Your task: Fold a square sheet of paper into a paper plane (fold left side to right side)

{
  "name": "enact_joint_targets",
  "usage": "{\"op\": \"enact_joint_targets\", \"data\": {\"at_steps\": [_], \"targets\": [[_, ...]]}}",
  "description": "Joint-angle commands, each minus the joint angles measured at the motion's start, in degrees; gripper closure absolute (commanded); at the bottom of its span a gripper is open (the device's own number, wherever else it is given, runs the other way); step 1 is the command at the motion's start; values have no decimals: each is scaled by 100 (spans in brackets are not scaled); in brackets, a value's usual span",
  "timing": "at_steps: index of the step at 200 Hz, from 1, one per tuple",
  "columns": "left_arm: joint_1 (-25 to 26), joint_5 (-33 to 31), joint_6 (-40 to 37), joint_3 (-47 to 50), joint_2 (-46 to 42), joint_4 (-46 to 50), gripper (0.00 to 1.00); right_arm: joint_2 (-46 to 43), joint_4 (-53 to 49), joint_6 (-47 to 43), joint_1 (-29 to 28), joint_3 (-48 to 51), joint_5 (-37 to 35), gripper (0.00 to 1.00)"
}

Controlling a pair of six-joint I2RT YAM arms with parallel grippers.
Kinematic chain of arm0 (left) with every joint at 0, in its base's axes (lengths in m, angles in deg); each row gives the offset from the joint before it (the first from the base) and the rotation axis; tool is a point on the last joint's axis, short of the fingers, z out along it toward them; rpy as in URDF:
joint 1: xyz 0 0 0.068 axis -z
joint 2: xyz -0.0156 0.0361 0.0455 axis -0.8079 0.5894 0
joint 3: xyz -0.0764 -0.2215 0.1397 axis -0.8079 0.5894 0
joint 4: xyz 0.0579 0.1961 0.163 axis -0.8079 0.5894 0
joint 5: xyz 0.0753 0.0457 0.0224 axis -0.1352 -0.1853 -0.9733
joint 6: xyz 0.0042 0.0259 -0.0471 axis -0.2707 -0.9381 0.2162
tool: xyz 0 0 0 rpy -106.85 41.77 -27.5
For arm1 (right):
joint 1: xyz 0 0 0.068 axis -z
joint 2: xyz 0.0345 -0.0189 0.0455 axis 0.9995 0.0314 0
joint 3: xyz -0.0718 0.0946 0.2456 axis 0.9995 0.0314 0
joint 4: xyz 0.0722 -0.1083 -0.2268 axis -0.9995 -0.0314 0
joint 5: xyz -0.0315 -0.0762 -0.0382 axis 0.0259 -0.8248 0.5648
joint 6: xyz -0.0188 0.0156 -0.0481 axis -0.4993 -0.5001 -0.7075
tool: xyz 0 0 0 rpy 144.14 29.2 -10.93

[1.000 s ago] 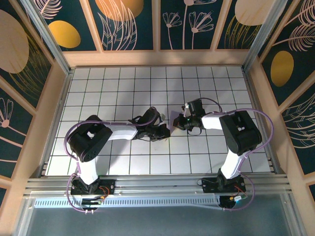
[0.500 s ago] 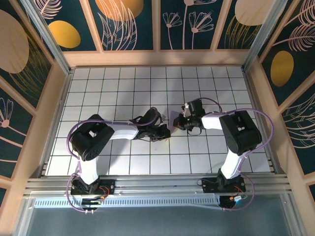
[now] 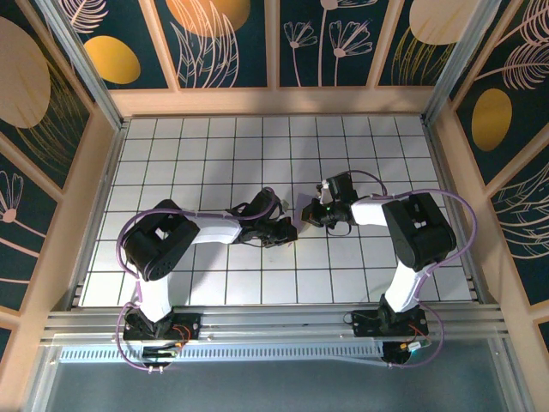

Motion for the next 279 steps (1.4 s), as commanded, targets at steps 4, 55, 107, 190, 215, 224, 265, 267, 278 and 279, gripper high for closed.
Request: {"op": "enact_joint_targets", "data": {"at_steps": [4,55,107,190,215,224,265,267,278,279], "targets": [[29,-28,-24,86,128,50,100,440,-974,-191,-55,186,-661,100],[39,-103,-20,150,107,85,100,451,-1029,-216,-60,145,-674,100],[50,-143,-20,185,93,108,100,460,-1036,-225,-55,155,-679,100],[58,-209,-30,257,74,150,100,491,-1028,-216,-59,163,-670,100],[58,-231,-37,283,52,164,100,495,-1027,-222,-56,168,-664,100],[56,-235,-41,298,58,165,100,502,-1028,-224,-56,173,-661,100],[70,-231,-115,333,31,221,100,512,-1060,-233,-55,164,-679,100],[72,-228,-124,333,29,229,100,517,-1064,-233,-55,159,-679,100],[101,-244,-203,321,33,297,100,521,-1071,-241,-59,155,-688,100],[102,-244,-210,318,32,310,100,521,-1075,-241,-57,150,-688,100]]}}
